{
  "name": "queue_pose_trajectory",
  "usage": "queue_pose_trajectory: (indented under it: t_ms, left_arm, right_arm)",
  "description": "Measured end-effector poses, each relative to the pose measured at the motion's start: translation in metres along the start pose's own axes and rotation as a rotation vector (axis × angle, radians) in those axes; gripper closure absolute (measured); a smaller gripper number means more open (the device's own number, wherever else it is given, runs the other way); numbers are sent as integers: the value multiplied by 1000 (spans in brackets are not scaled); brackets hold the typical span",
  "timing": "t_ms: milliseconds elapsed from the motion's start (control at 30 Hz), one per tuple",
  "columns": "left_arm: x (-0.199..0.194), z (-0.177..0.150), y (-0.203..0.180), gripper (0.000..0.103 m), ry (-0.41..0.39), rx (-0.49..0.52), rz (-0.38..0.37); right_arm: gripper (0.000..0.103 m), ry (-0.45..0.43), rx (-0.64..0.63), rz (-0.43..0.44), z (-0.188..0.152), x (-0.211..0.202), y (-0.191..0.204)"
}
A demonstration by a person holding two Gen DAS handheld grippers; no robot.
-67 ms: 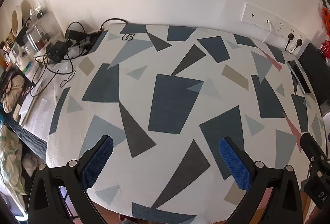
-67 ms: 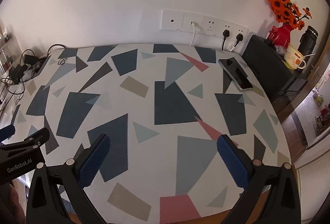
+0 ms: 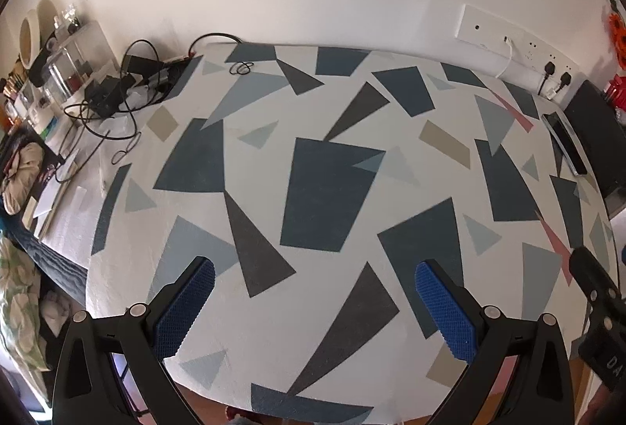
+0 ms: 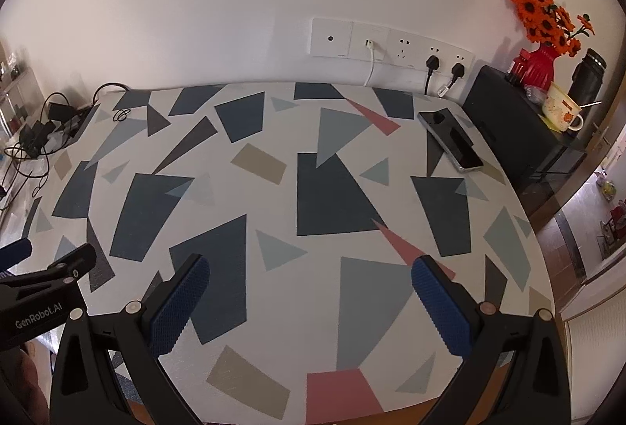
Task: Fold clothes
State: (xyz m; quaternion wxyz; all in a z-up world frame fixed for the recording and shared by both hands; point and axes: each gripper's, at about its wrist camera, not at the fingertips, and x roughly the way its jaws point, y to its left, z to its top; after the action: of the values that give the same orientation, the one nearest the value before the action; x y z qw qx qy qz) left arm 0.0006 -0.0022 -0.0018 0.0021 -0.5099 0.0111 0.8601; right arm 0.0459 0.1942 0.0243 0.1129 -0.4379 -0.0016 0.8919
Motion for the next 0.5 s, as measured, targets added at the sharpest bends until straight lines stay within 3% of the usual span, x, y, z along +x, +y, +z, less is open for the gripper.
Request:
queue_pose_trajectory:
  t_ms: [267, 500]
  left_arm:
    - [4, -4, 6, 0, 1, 10, 30]
    - [6, -8, 9, 0, 48, -6, -45]
  right_arm:
    - [0, 31, 10, 19, -3, 4, -2]
    - [0, 58, 19, 37, -5, 8, -4]
